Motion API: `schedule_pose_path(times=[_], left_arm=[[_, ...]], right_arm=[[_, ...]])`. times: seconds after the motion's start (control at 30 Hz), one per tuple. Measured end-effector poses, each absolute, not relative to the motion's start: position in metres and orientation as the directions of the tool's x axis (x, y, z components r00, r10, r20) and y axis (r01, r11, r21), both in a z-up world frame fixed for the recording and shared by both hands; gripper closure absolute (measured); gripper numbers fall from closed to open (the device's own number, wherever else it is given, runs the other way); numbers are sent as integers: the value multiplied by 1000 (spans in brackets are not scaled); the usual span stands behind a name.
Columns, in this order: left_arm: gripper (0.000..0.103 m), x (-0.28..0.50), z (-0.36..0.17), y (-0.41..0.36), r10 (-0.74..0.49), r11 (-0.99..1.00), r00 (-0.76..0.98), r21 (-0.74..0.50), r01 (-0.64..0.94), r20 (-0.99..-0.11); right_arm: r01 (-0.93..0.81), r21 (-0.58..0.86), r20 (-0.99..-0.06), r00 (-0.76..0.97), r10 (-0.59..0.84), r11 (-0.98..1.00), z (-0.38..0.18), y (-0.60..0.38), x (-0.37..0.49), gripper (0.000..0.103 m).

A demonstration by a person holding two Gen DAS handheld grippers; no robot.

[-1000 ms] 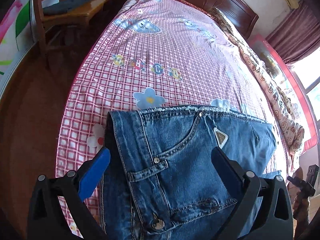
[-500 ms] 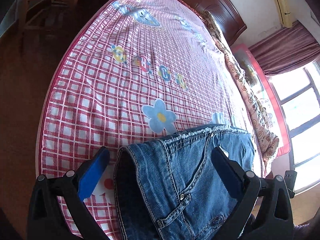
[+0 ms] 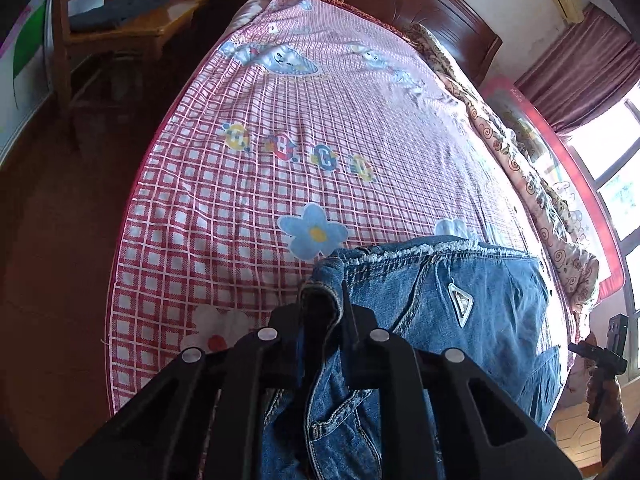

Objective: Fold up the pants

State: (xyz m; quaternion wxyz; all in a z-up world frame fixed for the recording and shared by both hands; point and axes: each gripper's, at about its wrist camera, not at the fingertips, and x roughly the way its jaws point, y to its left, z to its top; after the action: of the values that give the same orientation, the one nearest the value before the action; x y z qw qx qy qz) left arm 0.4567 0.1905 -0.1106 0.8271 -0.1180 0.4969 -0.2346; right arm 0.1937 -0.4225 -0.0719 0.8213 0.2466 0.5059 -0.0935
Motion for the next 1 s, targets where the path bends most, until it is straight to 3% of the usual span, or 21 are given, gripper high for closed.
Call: schedule_pose_path(times=[0.3, 0.6, 0.63, 0.7, 0.73, 1.0], left_arm=[[91, 446, -96, 179, -389, 921, 438, -336, 198, -810], [90, 452, -106, 170, -316, 949, 429, -287, 131, -846], [90, 453, -107, 170, -310, 951, 427, -282, 129, -850], [90, 454, -109, 169, -304, 953, 421, -279, 122, -855], [90, 454, -110, 170, -302, 953, 420, -278, 119, -856], [89, 460, -115, 167, -288, 958, 403, -261, 123, -869]], right_arm=[[496, 257, -882, 472, -9, 829, -47, -591, 270, 3], [480, 210, -923, 385, 10, 852, -87, -654, 366, 4], [469, 205, -928, 373, 17, 859, -93, -654, 373, 6], [437, 213, -931, 363, 45, 874, -104, -653, 386, 33], [420, 239, -931, 356, 83, 875, -110, -653, 392, 36], [411, 150, -953, 301, 21, 899, -129, -650, 418, 36]])
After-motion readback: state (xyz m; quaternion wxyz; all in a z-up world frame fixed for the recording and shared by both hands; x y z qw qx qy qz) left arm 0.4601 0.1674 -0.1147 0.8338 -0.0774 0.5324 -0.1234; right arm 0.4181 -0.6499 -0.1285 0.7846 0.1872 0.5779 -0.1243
